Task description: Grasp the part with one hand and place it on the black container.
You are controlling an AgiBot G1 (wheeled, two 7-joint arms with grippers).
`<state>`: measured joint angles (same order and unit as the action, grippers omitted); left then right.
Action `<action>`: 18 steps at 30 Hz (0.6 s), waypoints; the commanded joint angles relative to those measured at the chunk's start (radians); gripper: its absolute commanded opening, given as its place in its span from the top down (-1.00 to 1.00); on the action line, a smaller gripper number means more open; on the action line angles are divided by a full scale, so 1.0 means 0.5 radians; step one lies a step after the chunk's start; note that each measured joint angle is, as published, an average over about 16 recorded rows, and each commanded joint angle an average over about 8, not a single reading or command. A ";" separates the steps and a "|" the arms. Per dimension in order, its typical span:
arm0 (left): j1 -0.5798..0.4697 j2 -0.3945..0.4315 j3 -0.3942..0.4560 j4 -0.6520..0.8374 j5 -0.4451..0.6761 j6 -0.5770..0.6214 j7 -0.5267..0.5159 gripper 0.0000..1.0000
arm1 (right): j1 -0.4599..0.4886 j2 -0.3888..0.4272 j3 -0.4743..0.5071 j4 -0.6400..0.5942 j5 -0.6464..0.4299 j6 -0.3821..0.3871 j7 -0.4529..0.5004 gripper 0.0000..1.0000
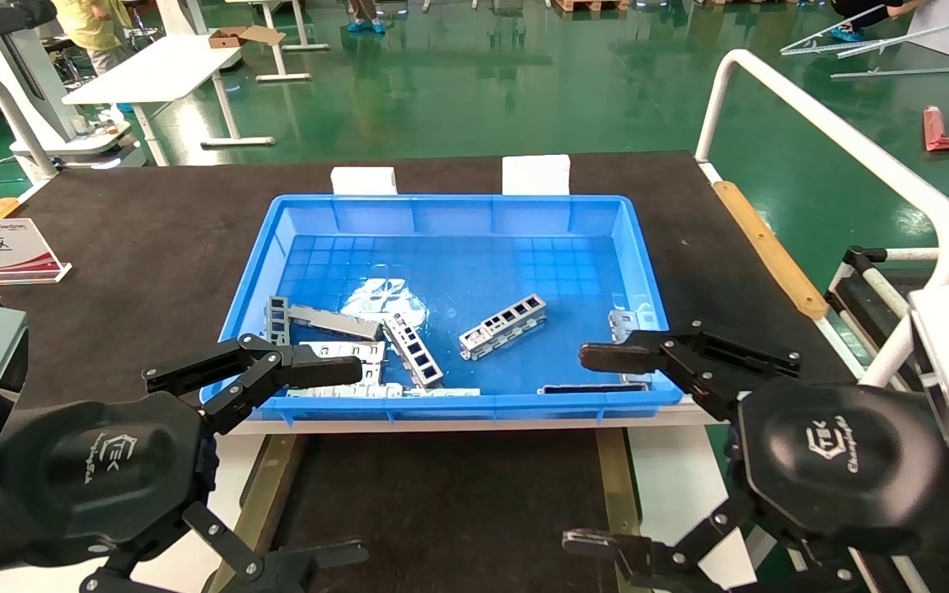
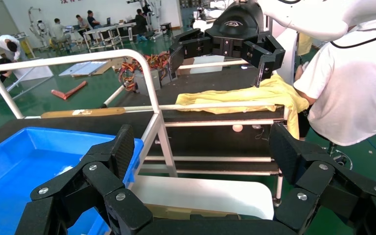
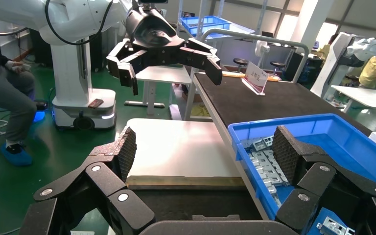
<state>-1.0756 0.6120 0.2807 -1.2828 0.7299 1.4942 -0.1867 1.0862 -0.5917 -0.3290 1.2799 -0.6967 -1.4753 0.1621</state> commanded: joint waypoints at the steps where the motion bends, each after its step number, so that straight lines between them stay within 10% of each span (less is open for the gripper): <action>1: 0.000 0.000 0.000 0.000 0.000 0.000 0.000 -1.00 | 0.000 0.000 0.000 0.000 0.000 0.000 0.000 -1.00; 18: -0.041 0.119 0.078 0.014 0.191 -0.138 0.038 -1.00 | 0.001 0.000 -0.001 -0.001 0.000 -0.001 -0.001 -1.00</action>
<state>-1.1011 0.6773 0.3213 -1.2702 0.8288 1.4208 -0.1682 1.0867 -0.5918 -0.3295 1.2792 -0.6966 -1.4756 0.1616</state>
